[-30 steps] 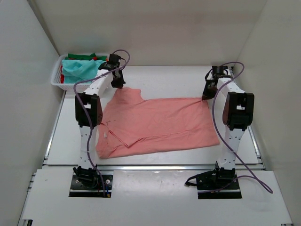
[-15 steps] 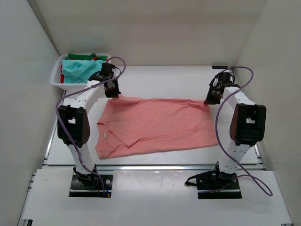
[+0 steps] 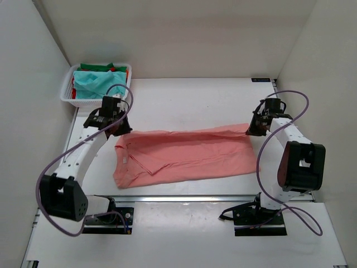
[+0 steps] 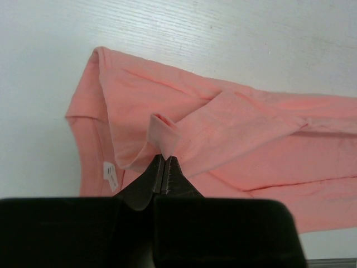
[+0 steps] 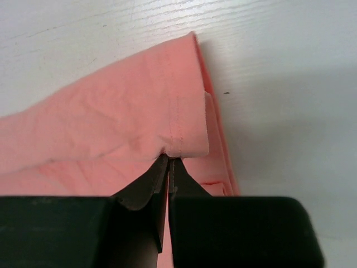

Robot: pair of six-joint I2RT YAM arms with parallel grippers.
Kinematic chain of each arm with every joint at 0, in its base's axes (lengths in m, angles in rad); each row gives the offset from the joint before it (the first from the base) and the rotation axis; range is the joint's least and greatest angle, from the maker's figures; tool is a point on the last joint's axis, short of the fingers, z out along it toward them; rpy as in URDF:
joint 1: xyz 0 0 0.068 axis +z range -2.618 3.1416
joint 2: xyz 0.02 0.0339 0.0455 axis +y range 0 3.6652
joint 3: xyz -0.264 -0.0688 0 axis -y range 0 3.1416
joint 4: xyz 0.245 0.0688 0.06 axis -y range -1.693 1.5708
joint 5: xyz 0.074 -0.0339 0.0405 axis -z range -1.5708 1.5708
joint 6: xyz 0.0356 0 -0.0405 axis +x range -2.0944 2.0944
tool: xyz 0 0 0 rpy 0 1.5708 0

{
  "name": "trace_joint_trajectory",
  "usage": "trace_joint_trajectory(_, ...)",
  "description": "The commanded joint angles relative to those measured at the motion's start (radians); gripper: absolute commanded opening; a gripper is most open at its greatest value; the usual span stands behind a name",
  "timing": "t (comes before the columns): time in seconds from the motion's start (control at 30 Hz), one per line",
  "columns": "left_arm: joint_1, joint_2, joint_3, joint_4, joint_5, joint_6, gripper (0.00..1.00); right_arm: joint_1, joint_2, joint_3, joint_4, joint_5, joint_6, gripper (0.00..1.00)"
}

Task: Fold and stack the t-shirts
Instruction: Fold the other side of the tshirt into a rectangle

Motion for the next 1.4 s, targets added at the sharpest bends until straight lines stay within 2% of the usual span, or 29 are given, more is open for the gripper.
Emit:
trace_joint_trajectory(0.0,-0.011,-0.122,-0.072,-0.01,-0.012,-0.045,0.0,-0.026,-0.084,-0.019,0.03,-0.001,-0.031,0.0)
trace_joint_trajectory(0.37,-0.074,-0.334,-0.297,-0.068,0.013,-0.143,0.0,-0.052,-0.156,-0.12,-0.013,-0.024,-0.063,0.0)
trace_joint_trajectory(0.77,-0.123,-0.469,-0.376,-0.136,0.03,-0.195,0.0,-0.052,-0.17,-0.186,-0.026,-0.018,-0.056,0.01)
trace_joint_trajectory(0.97,-0.126,-0.512,-0.436,-0.147,0.025,-0.221,0.02,-0.038,-0.185,-0.174,-0.131,0.04,-0.029,0.0)
trace_joint_trajectory(1.0,-0.123,-0.523,-0.438,-0.15,0.016,-0.223,0.16,-0.038,-0.183,-0.16,-0.151,0.036,-0.017,0.05)
trace_joint_trajectory(1.07,-0.11,-0.523,-0.43,-0.147,-0.001,-0.227,0.21,-0.035,-0.196,-0.139,-0.228,0.048,0.0,0.29)
trace_joint_trajectory(1.13,-0.1,-0.518,-0.406,-0.131,-0.027,-0.22,0.32,-0.012,-0.223,-0.128,-0.259,0.065,0.018,0.45)
trace_joint_trajectory(1.17,-0.097,-0.51,-0.389,-0.124,-0.031,-0.215,0.34,-0.003,-0.242,-0.122,-0.263,0.065,0.021,0.5)
trace_joint_trajectory(1.23,-0.102,-0.452,-0.349,-0.118,-0.038,-0.186,0.33,0.023,-0.257,-0.091,-0.254,0.062,0.012,0.55)
trace_joint_trajectory(1.37,-0.181,-0.331,-0.303,-0.079,-0.059,-0.175,0.34,0.072,-0.208,-0.042,-0.198,0.046,-0.029,0.55)
